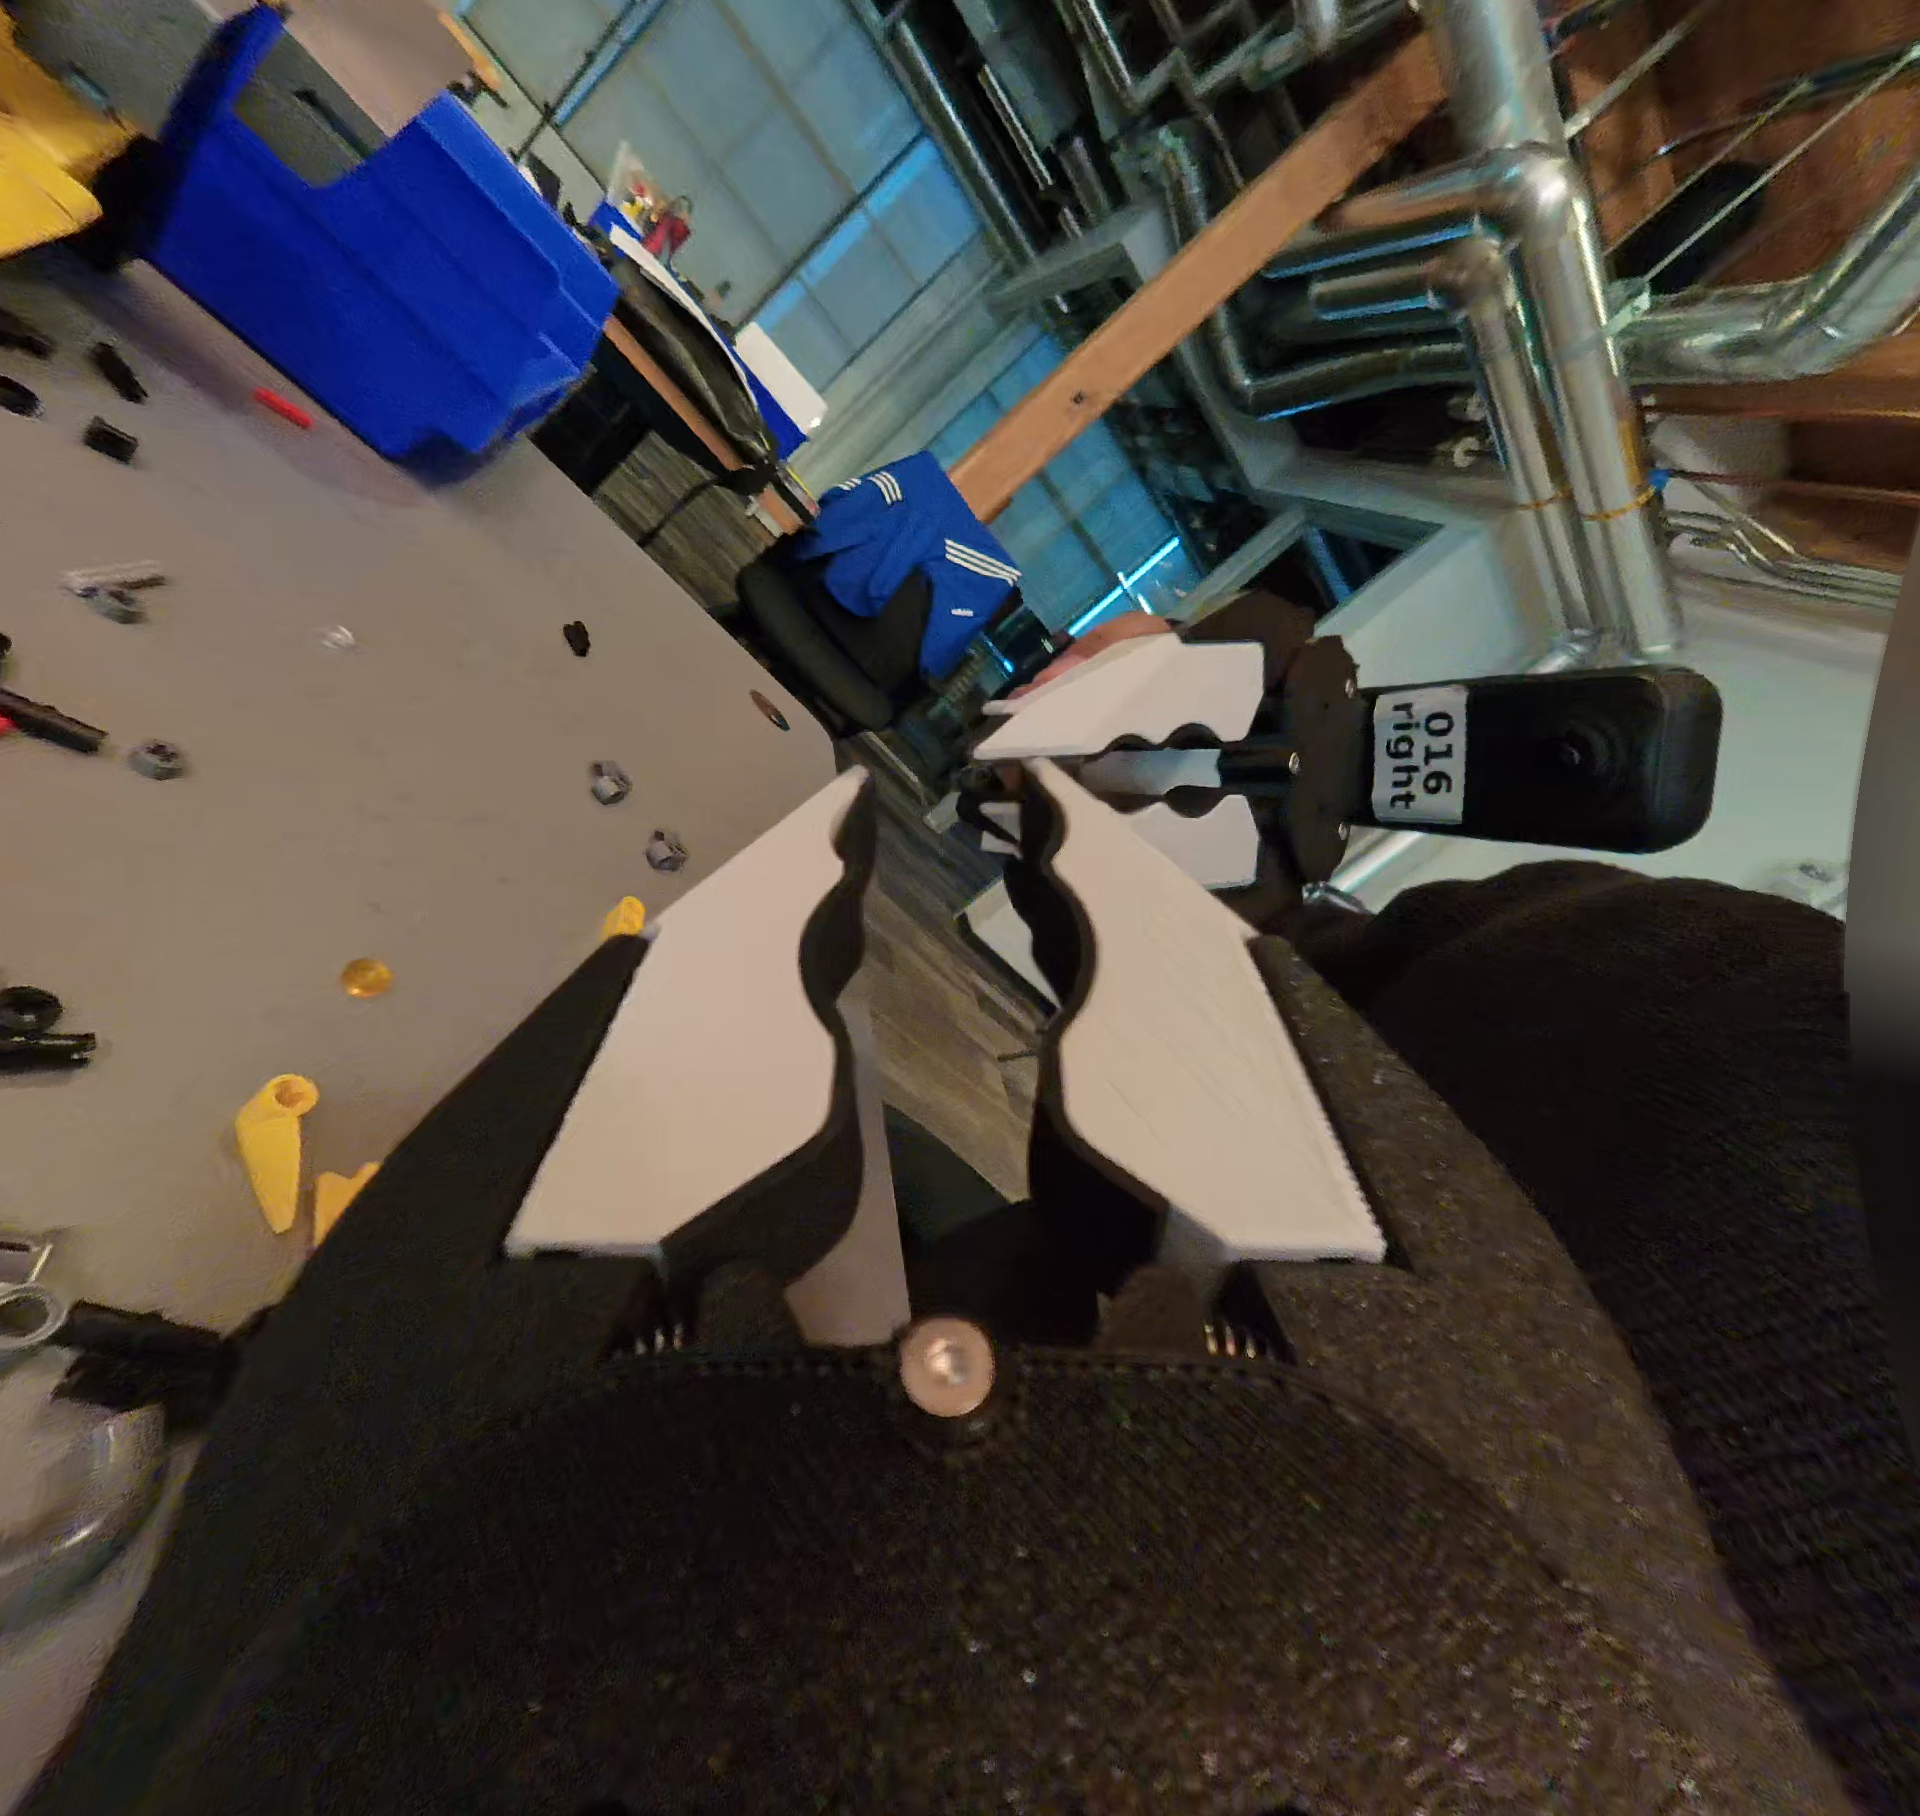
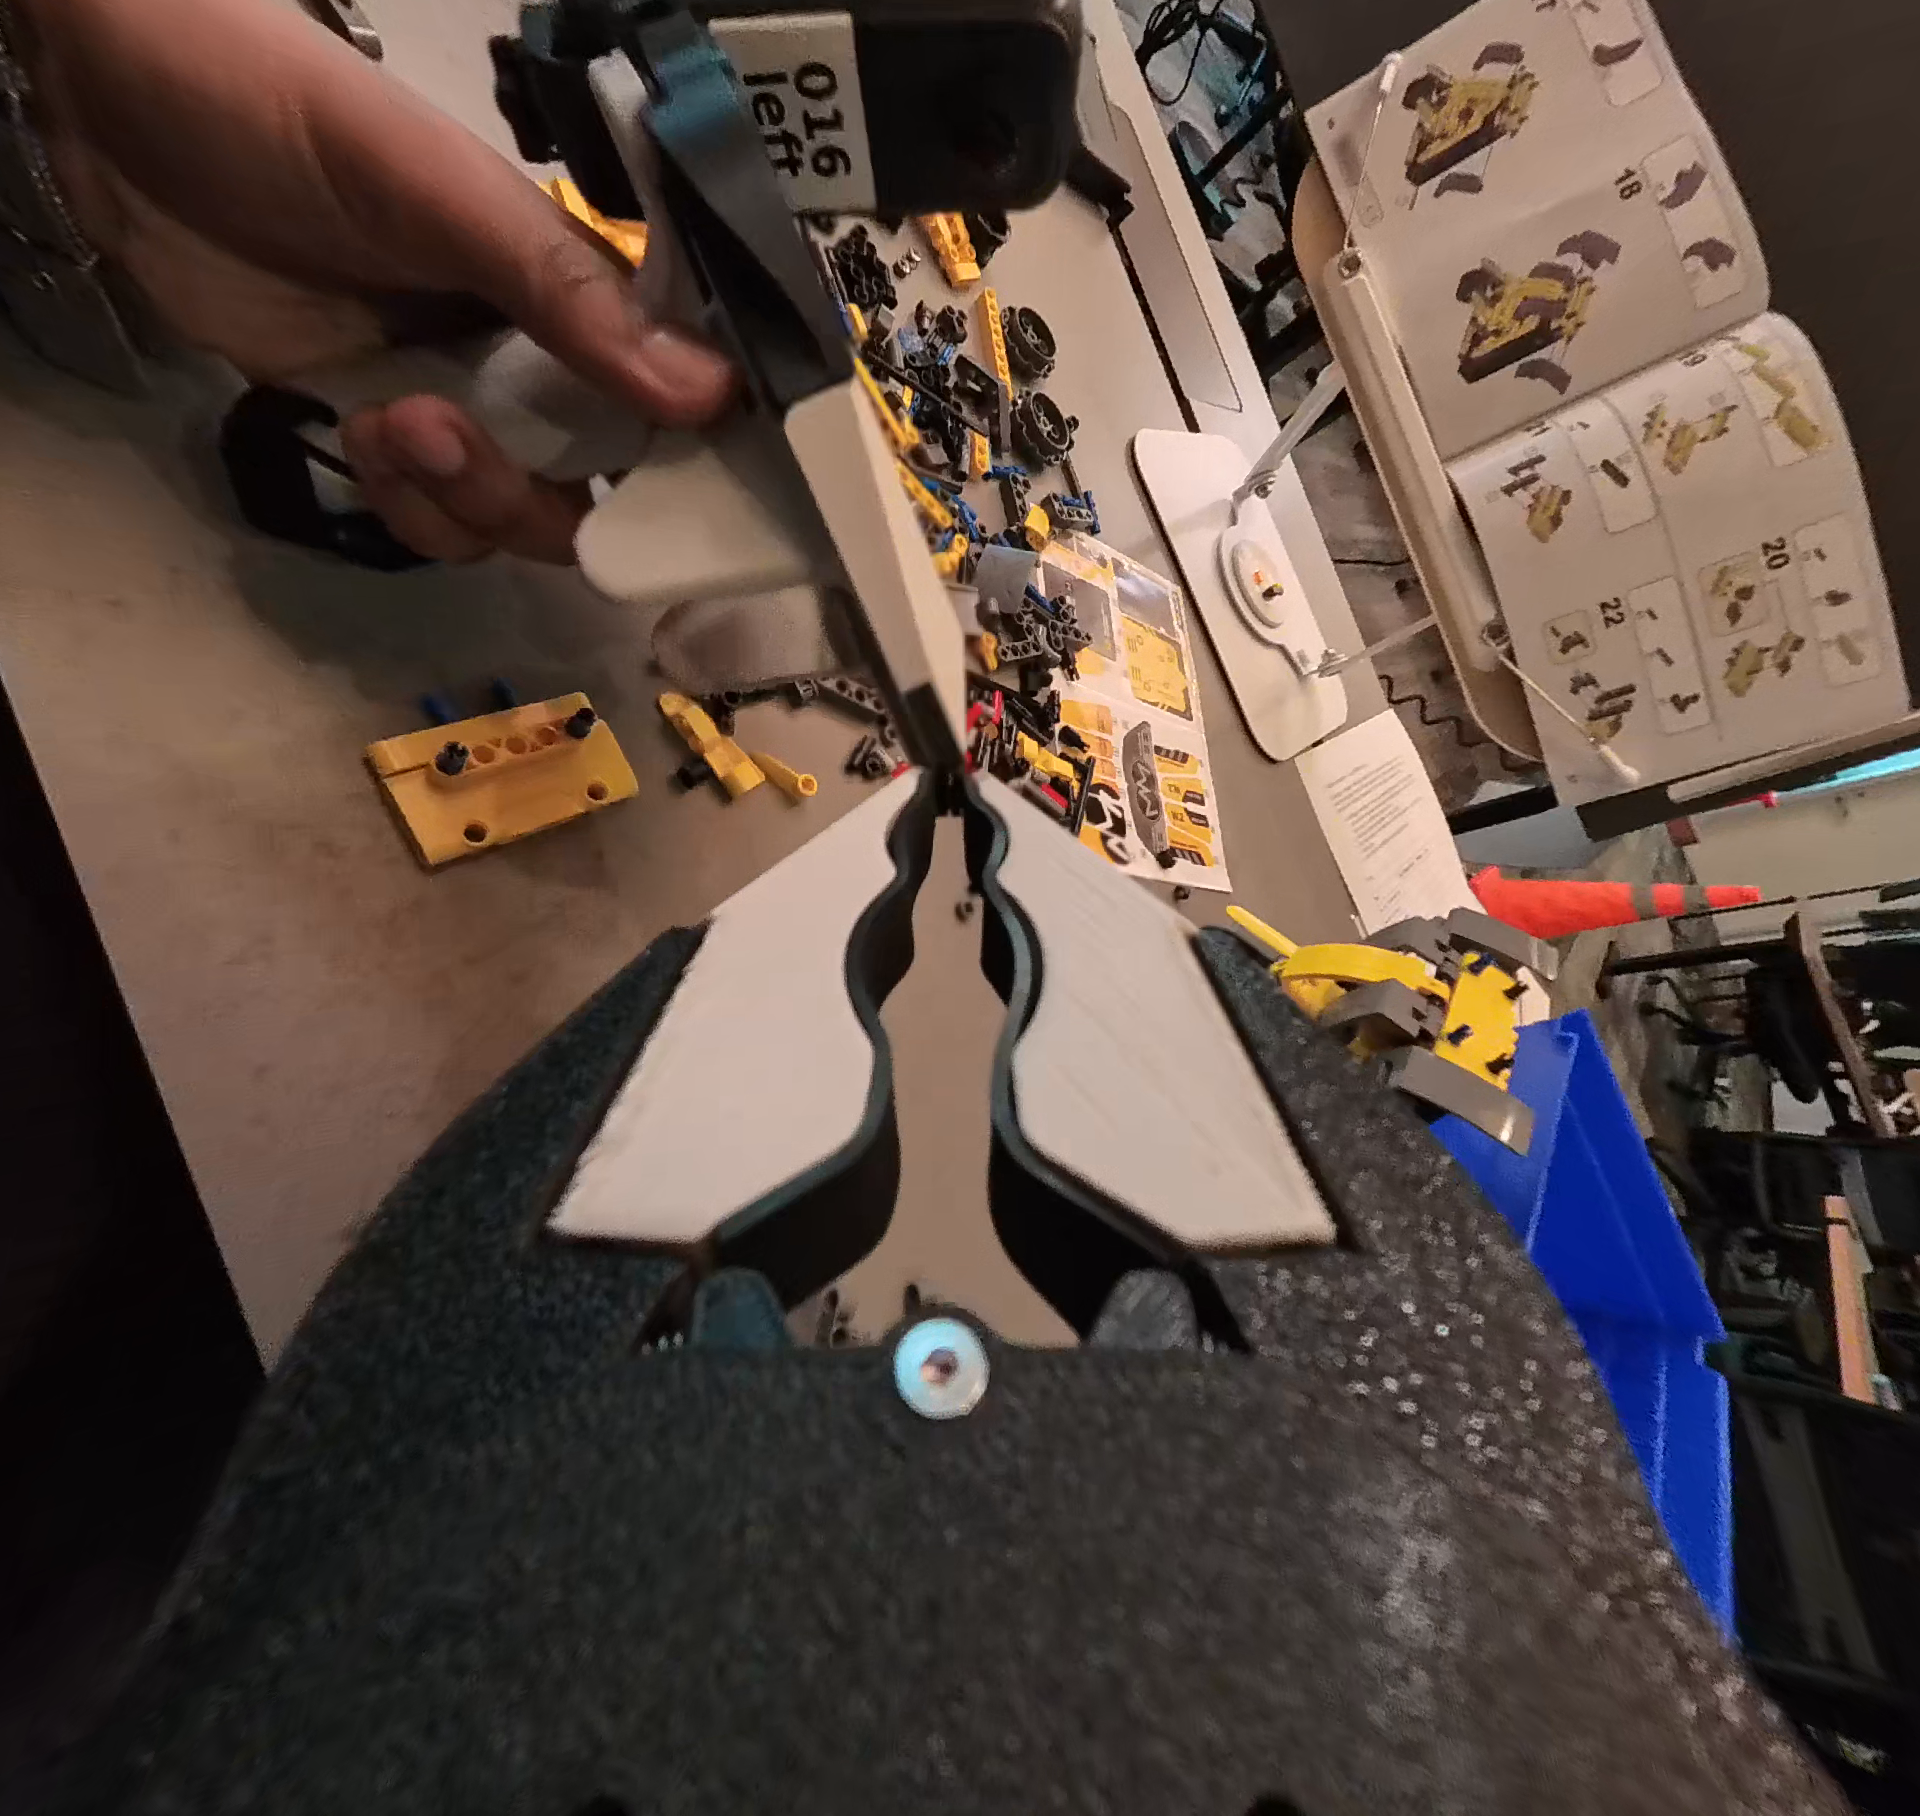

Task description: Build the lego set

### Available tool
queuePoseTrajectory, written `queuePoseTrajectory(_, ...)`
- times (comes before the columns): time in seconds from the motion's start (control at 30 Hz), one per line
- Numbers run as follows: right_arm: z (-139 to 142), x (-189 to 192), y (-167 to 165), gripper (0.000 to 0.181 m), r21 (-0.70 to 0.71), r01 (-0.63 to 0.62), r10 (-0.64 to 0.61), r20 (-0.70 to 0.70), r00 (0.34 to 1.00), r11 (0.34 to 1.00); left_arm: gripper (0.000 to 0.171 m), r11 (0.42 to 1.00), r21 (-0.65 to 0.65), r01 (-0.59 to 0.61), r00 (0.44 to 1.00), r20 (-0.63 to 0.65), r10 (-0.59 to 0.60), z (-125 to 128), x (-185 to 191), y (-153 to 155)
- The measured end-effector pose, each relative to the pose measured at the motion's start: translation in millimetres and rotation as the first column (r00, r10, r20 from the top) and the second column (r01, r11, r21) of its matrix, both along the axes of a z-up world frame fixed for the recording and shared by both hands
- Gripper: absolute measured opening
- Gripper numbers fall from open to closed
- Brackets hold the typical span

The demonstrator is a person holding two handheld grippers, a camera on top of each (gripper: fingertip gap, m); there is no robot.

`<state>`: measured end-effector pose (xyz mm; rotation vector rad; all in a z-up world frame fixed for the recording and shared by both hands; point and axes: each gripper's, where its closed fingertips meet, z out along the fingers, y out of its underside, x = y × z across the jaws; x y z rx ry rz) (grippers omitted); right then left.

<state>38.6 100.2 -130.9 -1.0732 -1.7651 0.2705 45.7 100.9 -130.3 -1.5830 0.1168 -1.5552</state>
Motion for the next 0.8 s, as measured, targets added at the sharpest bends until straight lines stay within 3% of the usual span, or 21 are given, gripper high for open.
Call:
queuePoseTrajectory(0.1,2,-1,-1,0.004,0.000,-0.016,0.016,-0.012,1.000,1.000,0.001,1.000,0.015,0.021,0.999,0.024,-0.022,4,0,-3)
queuePoseTrajectory(0.23,6,-2,-5,0.004,-0.040,-0.054,0.052,-0.054,0.997,0.998,0.001,0.998,0.000,0.057,0.995,0.086,-0.057,8,-1,-6)
queuePoseTrajectory(0.33,12,-2,-8,0.021,-0.063,-0.097,0.090,-0.117,0.989,0.993,0.001,0.992,-0.002,0.127,0.975,0.186,-0.124,16,-1,-11)
queuePoseTrajectory(0.57,16,-5,-14,0.007,-0.084,-0.158,0.140,-0.187,0.972,0.984,0.001,0.976,0.002,0.218,0.928,0.309,-0.208,25,-1,-19)
queuePoseTrajectory(0.8,23,-7,-18,0.009,-0.125,-0.193,0.158,-0.246,0.956,0.973,0.001,0.962,0.005,0.272,0.884,0.393,-0.252,31,-5,-22)
